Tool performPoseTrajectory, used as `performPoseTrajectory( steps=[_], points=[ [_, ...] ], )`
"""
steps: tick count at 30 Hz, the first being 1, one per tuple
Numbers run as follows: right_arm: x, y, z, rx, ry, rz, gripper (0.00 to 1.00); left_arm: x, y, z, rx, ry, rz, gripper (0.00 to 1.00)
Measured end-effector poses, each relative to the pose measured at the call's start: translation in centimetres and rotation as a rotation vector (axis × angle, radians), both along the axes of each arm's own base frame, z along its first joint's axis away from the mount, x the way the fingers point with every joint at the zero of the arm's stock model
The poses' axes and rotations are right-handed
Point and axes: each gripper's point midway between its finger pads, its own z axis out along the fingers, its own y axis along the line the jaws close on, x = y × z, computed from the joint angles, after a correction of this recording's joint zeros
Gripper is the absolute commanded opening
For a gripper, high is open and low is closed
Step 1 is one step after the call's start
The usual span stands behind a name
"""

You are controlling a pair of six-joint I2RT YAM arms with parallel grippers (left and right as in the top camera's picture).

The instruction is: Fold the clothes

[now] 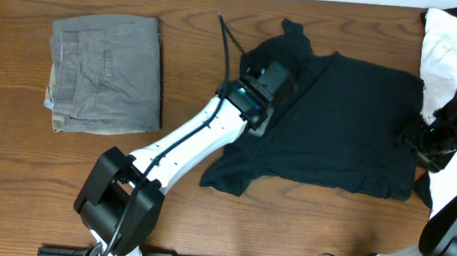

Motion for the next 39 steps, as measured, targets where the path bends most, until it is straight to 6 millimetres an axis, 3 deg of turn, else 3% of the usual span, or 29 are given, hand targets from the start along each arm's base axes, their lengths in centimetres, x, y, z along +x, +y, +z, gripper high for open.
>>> performPoseTrajectory(
  steps=[2, 3, 4, 8, 11, 13, 16, 19, 22, 27, 31, 33, 37, 39],
  points=[
    [0.9, -0.3, 1.1, -0.023, -0.057, 0.007, 0.7, 2.5, -1.6, 1.2, -0.093, -0.085, -0.024, 0.34],
    [1.2, -0.3, 1.5, -0.029, -0.075, 0.013, 0.78, 3.6, -2.1, 1.9, -0.128, -0.125, -0.032, 0.32],
    [1.4, -0.3, 1.6, -0.03, -0.082, 0.012, 0.99, 4.8, -2.6, 2.5, -0.164, -0.169, -0.033, 0.32],
    [1.5, 0.0, 1.6, -0.027, -0.087, 0.027, 0.99, 9.6, -3.4, 4.2, -0.272, -0.324, -0.02, 0.31],
    [1.6, -0.1, 1.6, -0.028, -0.088, 0.027, 0.99, 11.8, -3.1, 3.5, -0.297, -0.373, 0.0, 0.3],
    [1.8, -0.2, 1.6, -0.033, -0.099, 0.027, 0.99, 13.0, -2.8, 2.2, -0.297, -0.382, 0.012, 0.3],
    [2.0, -0.2, 1.7, -0.036, -0.106, 0.027, 0.99, 14.1, -1.7, -1.4, -0.268, -0.342, 0.031, 0.3],
    [2.0, -0.2, 1.7, -0.036, -0.106, 0.027, 0.99, 14.1, -0.5, -4.4, -0.251, -0.272, 0.04, 0.29],
    [2.0, -0.3, 1.7, -0.036, -0.106, 0.027, 0.99, 13.6, 0.4, -5.7, -0.259, -0.202, 0.038, 0.29],
    [2.0, -0.3, 1.7, -0.036, -0.107, 0.027, 0.99, 11.6, 3.2, -6.0, -0.244, -0.07, 0.071, 0.28],
    [2.0, -0.2, 1.7, -0.036, -0.107, 0.027, 0.99, 9.5, 5.4, -4.4, -0.267, 0.03, 0.112, 0.3],
    [2.0, -0.3, 1.7, -0.036, -0.107, 0.027, 0.99, 8.0, 5.7, -3.8, -0.312, 0.104, 0.108, 0.3],
    [2.1, -0.3, 1.7, -0.037, -0.108, 0.026, 0.99, 4.4, 4.8, -4.5, -0.411, 0.298, 0.066, 0.43],
    [2.1, -0.3, 1.7, -0.037, -0.108, 0.027, 0.99, 3.8, 4.0, -5.0, -0.446, 0.339, 0.04, 0.47]
  ],
)
